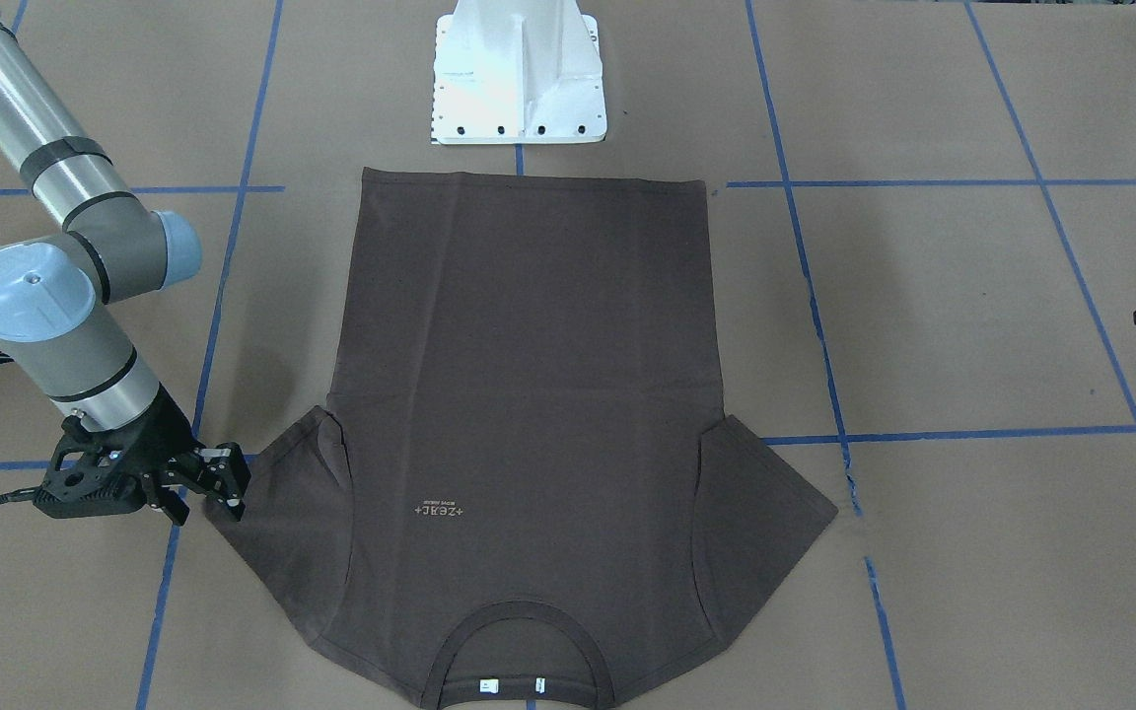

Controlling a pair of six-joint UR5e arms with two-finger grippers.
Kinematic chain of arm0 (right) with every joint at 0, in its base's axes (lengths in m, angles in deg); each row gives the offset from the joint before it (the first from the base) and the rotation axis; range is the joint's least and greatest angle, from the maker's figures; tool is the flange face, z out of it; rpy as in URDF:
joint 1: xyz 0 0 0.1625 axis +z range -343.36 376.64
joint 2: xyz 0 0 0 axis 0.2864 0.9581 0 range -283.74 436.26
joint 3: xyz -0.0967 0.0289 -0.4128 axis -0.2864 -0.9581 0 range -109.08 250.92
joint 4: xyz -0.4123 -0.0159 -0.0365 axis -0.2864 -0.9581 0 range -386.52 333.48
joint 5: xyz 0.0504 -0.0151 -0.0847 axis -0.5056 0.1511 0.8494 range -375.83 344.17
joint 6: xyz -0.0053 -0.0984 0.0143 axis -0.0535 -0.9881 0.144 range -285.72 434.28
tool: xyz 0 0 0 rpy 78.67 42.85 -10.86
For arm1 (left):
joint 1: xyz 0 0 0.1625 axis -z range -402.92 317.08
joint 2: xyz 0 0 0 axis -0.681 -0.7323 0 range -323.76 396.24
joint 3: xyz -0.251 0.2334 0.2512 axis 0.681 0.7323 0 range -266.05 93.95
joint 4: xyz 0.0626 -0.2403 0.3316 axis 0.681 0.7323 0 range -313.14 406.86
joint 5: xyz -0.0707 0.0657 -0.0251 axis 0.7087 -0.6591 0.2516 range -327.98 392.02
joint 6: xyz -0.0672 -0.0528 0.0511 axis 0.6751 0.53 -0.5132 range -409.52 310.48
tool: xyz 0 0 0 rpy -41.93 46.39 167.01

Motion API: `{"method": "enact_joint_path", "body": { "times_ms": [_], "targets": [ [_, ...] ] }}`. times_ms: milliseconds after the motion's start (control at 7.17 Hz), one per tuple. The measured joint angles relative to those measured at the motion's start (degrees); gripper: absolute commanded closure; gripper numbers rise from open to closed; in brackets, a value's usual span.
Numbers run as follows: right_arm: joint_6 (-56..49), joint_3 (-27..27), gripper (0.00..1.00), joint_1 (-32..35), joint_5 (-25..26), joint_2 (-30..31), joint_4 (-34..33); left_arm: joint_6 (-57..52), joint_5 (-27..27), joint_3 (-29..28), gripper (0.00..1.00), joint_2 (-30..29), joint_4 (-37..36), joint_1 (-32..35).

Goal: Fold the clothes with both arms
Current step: 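Move the right gripper to the sleeve nearest it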

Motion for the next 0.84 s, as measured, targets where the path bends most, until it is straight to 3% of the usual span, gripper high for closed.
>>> {"method": "enact_joint_path", "body": {
  "times_ms": [837],
  "targets": [
    [-0.06, -2.16, 0.34, -1.49, 1.38, 0.23, 0.01, -0.03, -0.08, -0.23, 0.00, -0.07, 0.00, -0.05]
  ]
}}
